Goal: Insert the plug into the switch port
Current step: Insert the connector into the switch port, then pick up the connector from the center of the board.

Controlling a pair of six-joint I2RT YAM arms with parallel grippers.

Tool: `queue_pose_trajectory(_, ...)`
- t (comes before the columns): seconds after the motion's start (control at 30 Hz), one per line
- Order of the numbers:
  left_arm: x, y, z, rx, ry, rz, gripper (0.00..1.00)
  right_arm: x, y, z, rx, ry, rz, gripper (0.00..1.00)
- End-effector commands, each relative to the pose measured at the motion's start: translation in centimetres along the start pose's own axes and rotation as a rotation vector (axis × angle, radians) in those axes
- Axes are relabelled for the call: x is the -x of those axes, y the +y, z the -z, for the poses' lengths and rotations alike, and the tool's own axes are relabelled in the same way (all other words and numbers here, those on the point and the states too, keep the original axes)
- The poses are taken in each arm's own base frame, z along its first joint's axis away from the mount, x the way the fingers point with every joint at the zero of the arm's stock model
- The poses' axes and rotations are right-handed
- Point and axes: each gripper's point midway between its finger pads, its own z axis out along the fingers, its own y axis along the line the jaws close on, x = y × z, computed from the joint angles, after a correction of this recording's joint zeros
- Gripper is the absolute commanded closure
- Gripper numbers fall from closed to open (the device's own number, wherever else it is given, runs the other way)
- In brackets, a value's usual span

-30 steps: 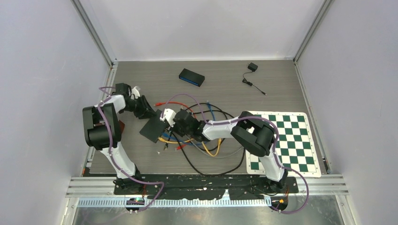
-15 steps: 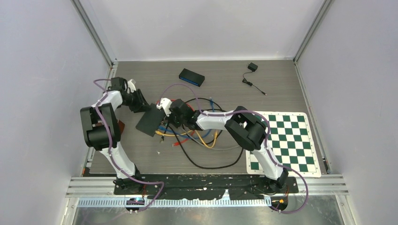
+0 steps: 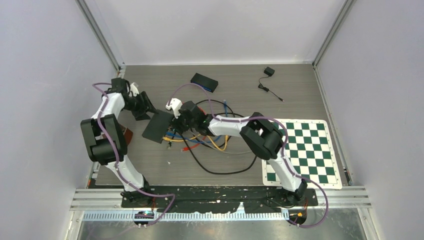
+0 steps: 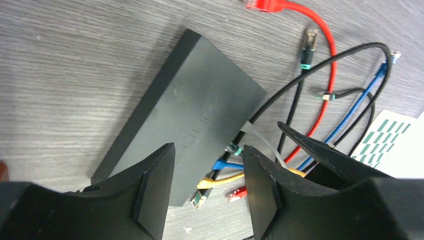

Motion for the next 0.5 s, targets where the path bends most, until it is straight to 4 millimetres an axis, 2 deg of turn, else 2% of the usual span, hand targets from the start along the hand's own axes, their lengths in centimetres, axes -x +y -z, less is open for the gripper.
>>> queue_pose_trajectory(0.0,0.9,-2.6,4.1,-0.051,-0.099,-0.042,0.45,9.9,-1.7,6.6,-0.046,-0.227,0.015,0.39)
queue_pose_trajectory(0.1,0.2,-3.6,5.8,-0.058,-0.144,-0.086,0.43,10.9,-4.3,11.0,-0.104,-0.221,-0.024,0.39)
queue_pose_trajectory(0.2,-1.5,-4.9,7.5,-0.059,-0.186,-0.156,0.40,10.6,-6.8,14.5,-0.162,-0.199,-0.031,0.39)
queue_pose_trajectory(0.23,-2.1,-5.5,8.3,-0.058,-0.203,-0.187,0.38,10.0,-8.2,16.1,-0.187,-0.181,-0.025,0.39)
queue_pose_trajectory(0.33,-4.4,-6.2,10.1,-0.030,-0.238,-0.273,0.31,7.7,-10.9,18.8,-0.220,-0.104,0.007,0.39)
queue_pose_trajectory(0.37,-5.1,-6.6,10.7,-0.038,-0.250,-0.299,0.19,6.2,-12.4,20.1,-0.243,-0.053,0.021,0.39)
queue_pose_trajectory(0.4,-5.8,-7.1,11.4,-0.050,-0.266,-0.324,0.03,4.9,-12.7,20.7,-0.234,-0.004,0.023,0.39)
queue_pose_trajectory(0.43,-6.5,-7.3,11.8,-0.059,-0.279,-0.341,0.01,4.2,-14.1,21.5,-0.251,0.018,0.031,0.39)
queue_pose_trajectory(0.47,-7.0,-7.9,12.6,-0.079,-0.313,-0.363,0.00,2.9,-14.6,22.0,-0.253,0.065,0.024,0.39)
